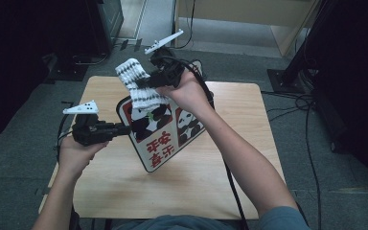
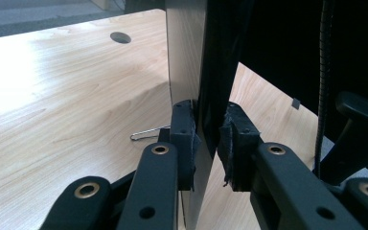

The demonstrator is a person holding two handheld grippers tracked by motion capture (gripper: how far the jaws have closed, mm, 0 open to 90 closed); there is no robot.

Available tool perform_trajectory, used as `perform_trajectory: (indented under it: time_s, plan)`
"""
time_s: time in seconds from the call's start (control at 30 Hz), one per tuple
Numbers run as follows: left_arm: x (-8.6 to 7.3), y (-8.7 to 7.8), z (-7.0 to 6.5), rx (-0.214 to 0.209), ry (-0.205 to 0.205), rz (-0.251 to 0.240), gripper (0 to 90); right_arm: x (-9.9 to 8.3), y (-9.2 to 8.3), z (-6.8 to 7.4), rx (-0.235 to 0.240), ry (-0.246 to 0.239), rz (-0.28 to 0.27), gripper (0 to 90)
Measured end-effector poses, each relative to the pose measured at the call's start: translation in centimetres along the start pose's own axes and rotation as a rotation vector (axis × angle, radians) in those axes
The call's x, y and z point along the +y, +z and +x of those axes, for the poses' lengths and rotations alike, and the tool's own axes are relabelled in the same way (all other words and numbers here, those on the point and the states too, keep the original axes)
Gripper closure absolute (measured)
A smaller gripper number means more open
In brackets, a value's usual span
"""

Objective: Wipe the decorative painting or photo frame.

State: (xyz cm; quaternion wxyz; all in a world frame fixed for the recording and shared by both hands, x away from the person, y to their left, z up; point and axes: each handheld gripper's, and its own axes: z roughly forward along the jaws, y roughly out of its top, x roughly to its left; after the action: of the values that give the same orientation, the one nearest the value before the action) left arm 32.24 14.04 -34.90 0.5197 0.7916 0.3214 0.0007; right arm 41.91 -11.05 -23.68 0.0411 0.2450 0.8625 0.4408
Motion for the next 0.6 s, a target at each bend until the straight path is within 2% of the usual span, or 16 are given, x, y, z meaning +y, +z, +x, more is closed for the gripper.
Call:
perform_trajectory:
  time_s: [0.23,0.47,0.6]
  plan:
    - [0.0,0.0,0.0,-0.001,0.001,0.004,77.7,-0.3,-0.4,-0.6,-0.007,0.013,-0.012,74.5]
    - [-0.1,-0.1,0.0,0.001,0.000,0.003,78.0,-0.5,-0.8,-1.1,-0.034,0.019,-0.021,74.6]
    - [-0.1,-0.1,0.1,-0.004,-0.015,0.000,78.4,-0.7,-1.0,-1.6,-0.047,0.020,-0.029,74.6]
